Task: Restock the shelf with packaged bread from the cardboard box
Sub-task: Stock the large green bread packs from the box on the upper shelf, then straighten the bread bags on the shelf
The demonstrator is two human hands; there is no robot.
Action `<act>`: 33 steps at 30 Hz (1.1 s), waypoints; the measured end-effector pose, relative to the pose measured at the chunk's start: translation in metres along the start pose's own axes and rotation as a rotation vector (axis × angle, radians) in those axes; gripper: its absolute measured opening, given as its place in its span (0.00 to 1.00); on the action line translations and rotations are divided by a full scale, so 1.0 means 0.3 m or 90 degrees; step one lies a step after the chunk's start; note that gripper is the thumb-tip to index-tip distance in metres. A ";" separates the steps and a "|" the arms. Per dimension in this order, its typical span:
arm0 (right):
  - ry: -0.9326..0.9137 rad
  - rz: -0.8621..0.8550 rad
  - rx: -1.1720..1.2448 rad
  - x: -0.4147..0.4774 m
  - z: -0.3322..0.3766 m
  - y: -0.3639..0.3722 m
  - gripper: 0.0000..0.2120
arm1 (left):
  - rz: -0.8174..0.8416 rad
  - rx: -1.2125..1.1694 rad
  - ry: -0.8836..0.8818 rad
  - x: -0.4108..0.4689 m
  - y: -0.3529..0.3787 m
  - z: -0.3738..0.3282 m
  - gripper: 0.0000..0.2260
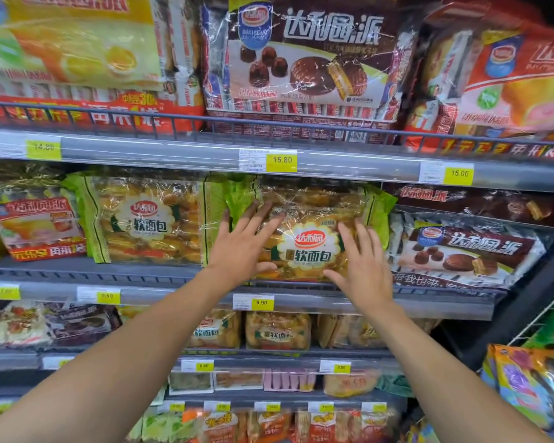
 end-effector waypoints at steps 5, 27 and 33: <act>-0.008 0.014 0.001 -0.030 0.007 -0.005 0.51 | -0.012 -0.022 0.029 -0.041 -0.029 -0.021 0.43; -0.077 -0.008 0.104 -0.400 0.183 0.183 0.34 | 0.006 -0.098 0.016 -0.626 0.235 0.044 0.22; -0.080 0.045 0.139 -0.505 0.296 0.316 0.30 | 0.112 -0.145 -0.036 -0.741 0.374 0.190 0.25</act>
Point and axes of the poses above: each hand's wrist, its own x-axis towards the middle knuckle, its own y-axis out of the palm, z = x × y, the point moved 10 cm from there along x, towards the middle knuckle, and after that the axes turned 4 degrees about z, right-handed, at the moved point
